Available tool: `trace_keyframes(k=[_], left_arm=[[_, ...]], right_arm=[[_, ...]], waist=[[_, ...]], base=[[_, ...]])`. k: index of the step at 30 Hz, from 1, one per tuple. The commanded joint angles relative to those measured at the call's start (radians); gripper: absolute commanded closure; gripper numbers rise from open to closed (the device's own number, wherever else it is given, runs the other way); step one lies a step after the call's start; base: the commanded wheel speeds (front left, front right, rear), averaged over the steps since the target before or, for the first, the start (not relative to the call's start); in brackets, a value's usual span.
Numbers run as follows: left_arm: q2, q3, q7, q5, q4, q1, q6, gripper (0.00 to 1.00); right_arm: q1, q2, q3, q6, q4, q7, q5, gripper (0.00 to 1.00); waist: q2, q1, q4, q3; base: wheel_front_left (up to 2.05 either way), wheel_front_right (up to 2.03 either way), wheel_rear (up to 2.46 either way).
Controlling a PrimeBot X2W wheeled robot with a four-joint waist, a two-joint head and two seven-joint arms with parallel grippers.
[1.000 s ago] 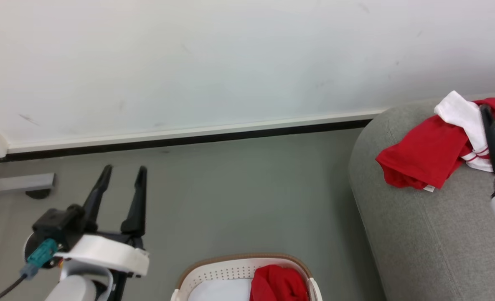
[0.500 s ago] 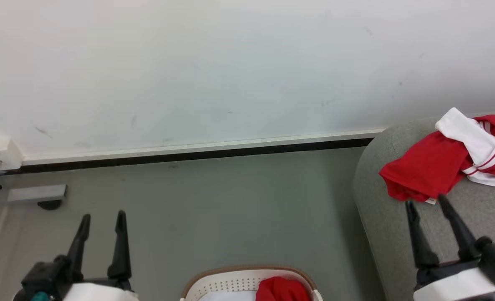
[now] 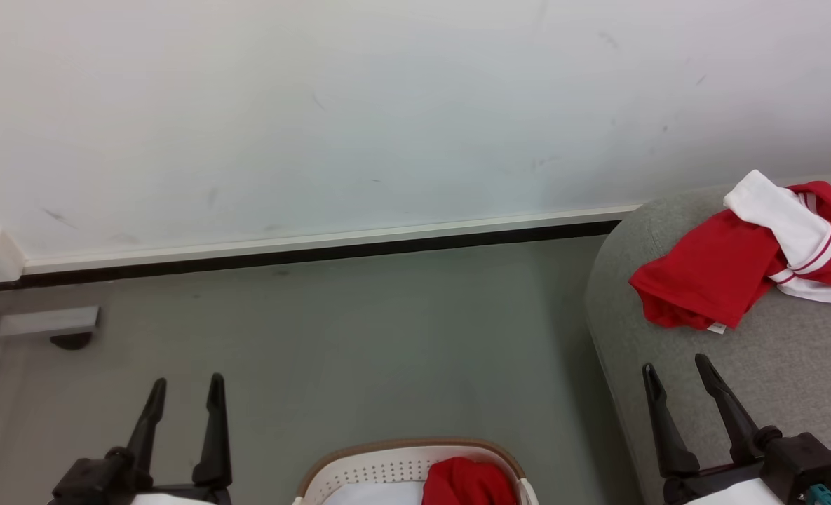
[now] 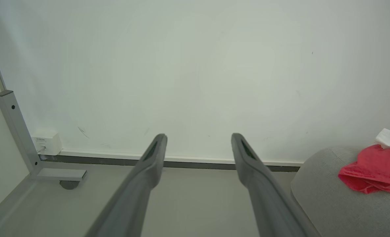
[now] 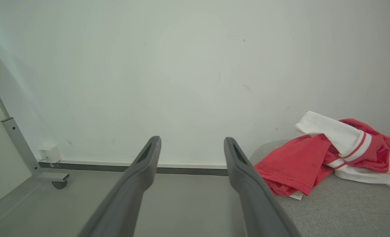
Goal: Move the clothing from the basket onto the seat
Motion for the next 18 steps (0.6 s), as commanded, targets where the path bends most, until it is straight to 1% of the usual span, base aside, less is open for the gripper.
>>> trace_keyframes(k=[1, 10, 18], left_arm=[[-0.007, 0.01, -0.001, 0.018, 0.005, -0.006, -0.008, 0.0], [-0.044, 0.053, -0.001, 0.063, 0.016, -0.018, -0.056, 0.0], [-0.068, 0.08, -0.001, 0.082, 0.029, -0.023, -0.084, 0.0]], right_arm=[[-0.011, 0.0, -0.001, -0.003, 0.002, -0.002, -0.006, 0.0], [-0.028, 0.007, 0.009, -0.003, 0.007, -0.007, -0.006, 0.0], [-0.035, 0.011, 0.015, -0.003, 0.014, -0.008, 0.005, 0.0]], waist=[[0.0, 0.0, -0.003, 0.002], [0.0, 0.0, -0.011, 0.011], [0.0, 0.0, -0.014, 0.009]], base=[[0.0, 0.0, 0.0], [0.0, 0.0, 0.0], [0.0, 0.0, 0.0]])
